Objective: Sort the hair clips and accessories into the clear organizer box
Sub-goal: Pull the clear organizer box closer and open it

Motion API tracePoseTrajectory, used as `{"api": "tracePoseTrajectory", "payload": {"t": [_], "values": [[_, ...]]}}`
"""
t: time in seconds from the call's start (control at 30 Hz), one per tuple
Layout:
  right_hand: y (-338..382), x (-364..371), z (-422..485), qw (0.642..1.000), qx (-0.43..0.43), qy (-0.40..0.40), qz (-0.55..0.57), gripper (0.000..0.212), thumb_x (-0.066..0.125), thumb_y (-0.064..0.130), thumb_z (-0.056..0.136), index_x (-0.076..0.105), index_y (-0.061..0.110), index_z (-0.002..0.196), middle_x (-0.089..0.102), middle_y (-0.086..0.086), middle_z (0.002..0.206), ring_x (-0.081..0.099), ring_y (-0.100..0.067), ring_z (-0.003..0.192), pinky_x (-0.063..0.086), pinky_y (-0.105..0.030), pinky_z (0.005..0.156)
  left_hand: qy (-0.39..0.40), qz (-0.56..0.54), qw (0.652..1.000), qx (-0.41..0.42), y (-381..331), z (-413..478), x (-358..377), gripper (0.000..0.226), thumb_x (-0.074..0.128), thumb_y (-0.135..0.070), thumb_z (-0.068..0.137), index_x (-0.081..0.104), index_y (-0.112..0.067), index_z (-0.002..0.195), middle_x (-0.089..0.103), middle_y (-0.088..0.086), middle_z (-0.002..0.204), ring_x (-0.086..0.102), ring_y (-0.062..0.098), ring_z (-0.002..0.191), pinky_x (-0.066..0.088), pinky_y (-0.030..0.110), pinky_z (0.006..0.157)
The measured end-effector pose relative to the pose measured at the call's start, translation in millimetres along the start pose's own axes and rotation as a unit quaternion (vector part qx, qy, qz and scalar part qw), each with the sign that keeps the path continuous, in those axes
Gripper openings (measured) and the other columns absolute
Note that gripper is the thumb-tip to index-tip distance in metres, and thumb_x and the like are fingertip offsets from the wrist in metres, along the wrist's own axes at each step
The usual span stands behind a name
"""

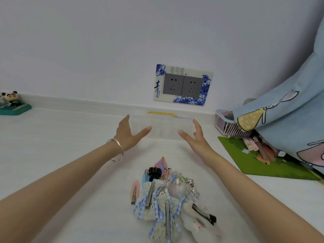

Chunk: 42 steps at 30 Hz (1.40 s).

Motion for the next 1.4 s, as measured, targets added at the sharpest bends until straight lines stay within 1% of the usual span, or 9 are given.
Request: {"api": "tracePoseTrajectory", "payload": {"t": [0.1, 0.23, 0.57, 0.83, 0.93, 1.07, 1.17, 1.27, 1.4], "values": [[1.1, -3.0, 30.7, 0.999, 0.013, -0.024, 0.025, 0.088, 0.06, 0.051, 0.082, 0.003, 0.034, 0.147, 0.004, 0.003, 0.159, 0.012, -0.019, 0.145, 0.018, -0.038, 0.113, -0.025, -0.074, 0.995, -0.069, 13.9, 29.6, 3.6, 0.108, 0.063, -0.056, 0.071, -0.001, -0.01, 0.145, 0.005, 0.011, 0.156, 0.011, 0.026, 0.143, 0.015, 0.038, 0.115], [-3.2, -2.9, 52.7, 0.998, 0.028, -0.028, 0.048, 0.087, 0.059, 0.048, 0.084, 0.004, 0.03, 0.148, 0.009, -0.001, 0.159, 0.012, -0.019, 0.145, 0.018, -0.037, 0.114, -0.007, -0.119, 0.988, -0.101, 22.5, 48.1, 17.3, 0.101, 0.06, -0.055, 0.076, 0.001, -0.01, 0.145, 0.013, 0.008, 0.155, 0.019, 0.024, 0.141, 0.017, 0.033, 0.111], [-2.5, -15.2, 7.5, 0.996, 0.014, -0.042, 0.074, 0.076, 0.059, 0.039, 0.087, 0.013, 0.031, 0.147, 0.017, -0.004, 0.157, 0.02, -0.019, 0.143, 0.023, -0.03, 0.106, 0.005, -0.119, 0.992, -0.048, 7.7, 7.6, 14.5, 0.091, 0.057, -0.052, 0.079, 0.008, -0.009, 0.142, 0.025, 0.005, 0.149, 0.03, 0.019, 0.134, 0.025, 0.025, 0.101], [-2.6, -23.2, -63.2, 0.991, -0.01, -0.047, 0.128, 0.059, 0.058, 0.03, 0.088, 0.032, 0.028, 0.142, 0.034, 0.007, 0.149, 0.03, -0.004, 0.136, 0.023, -0.026, 0.107, 0.004, -0.12, 0.993, -0.018, -1.4, -57.4, -7.1, 0.12, 0.052, -0.08, 0.056, 0.006, -0.014, 0.144, 0.013, 0.002, 0.155, 0.017, 0.017, 0.141, 0.018, 0.029, 0.11], [6.5, -31.4, -68.9, 0.988, -0.03, -0.064, 0.135, 0.055, 0.057, 0.03, 0.089, 0.037, 0.031, 0.14, 0.037, 0.011, 0.147, 0.031, -0.004, 0.135, 0.023, -0.03, 0.112, -0.029, -0.123, 0.992, 0.017, -10.5, -58.6, -21.8, 0.116, 0.053, -0.077, 0.056, 0.011, -0.014, 0.144, 0.017, 0.002, 0.154, 0.018, 0.015, 0.141, 0.019, 0.028, 0.11], [20.6, -34.4, -51.5, 0.992, -0.041, -0.059, 0.103, 0.06, 0.055, 0.036, 0.09, 0.028, 0.037, 0.143, 0.027, 0.012, 0.152, 0.026, -0.001, 0.132, 0.02, -0.025, 0.103, -0.05, -0.108, 0.992, 0.044, -22.1, -42.9, -29.4, 0.094, 0.054, -0.057, 0.074, 0.005, -0.021, 0.146, 0.017, 0.003, 0.154, 0.017, 0.015, 0.141, 0.018, 0.033, 0.112], [24.6, -26.3, -33.7, 0.997, -0.044, -0.026, 0.059, 0.071, 0.054, 0.041, 0.09, 0.012, 0.039, 0.147, 0.019, 0.016, 0.156, 0.019, -0.004, 0.14, 0.018, -0.027, 0.106, -0.022, -0.099, 0.994, 0.028, -19.7, -25.8, -22.9, 0.095, 0.053, -0.063, 0.075, 0.0, -0.026, 0.145, 0.013, 0.006, 0.152, 0.019, 0.023, 0.14, 0.021, 0.04, 0.114], [19.1, -20.2, -20.4, 0.999, -0.017, -0.011, 0.05, 0.074, 0.051, 0.045, 0.09, 0.004, 0.038, 0.147, 0.017, 0.011, 0.157, 0.019, -0.012, 0.143, 0.018, -0.033, 0.11, -0.001, -0.096, 0.995, -0.008, -10.6, -11.0, -15.3, 0.086, 0.047, -0.059, 0.081, 0.003, -0.023, 0.146, 0.012, 0.006, 0.151, 0.032, 0.025, 0.133, 0.026, 0.029, 0.104], [4.2, -12.6, -7.8, 0.996, 0.05, 0.025, 0.064, 0.074, 0.046, 0.051, 0.091, 0.004, 0.031, 0.149, 0.014, 0.008, 0.158, 0.016, -0.016, 0.144, 0.015, -0.037, 0.114, 0.033, -0.084, 0.994, -0.053, 2.1, -2.0, -4.8, 0.083, 0.038, -0.063, 0.082, 0.013, -0.016, 0.146, 0.014, 0.002, 0.155, 0.018, 0.018, 0.141, 0.014, 0.034, 0.113]]}}
Point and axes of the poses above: each hand's wrist, its own z-axis towards the middle knuckle, its own x-axis out of the palm, y = z × x, the point moved 9 cm from there along z, towards the middle knuckle
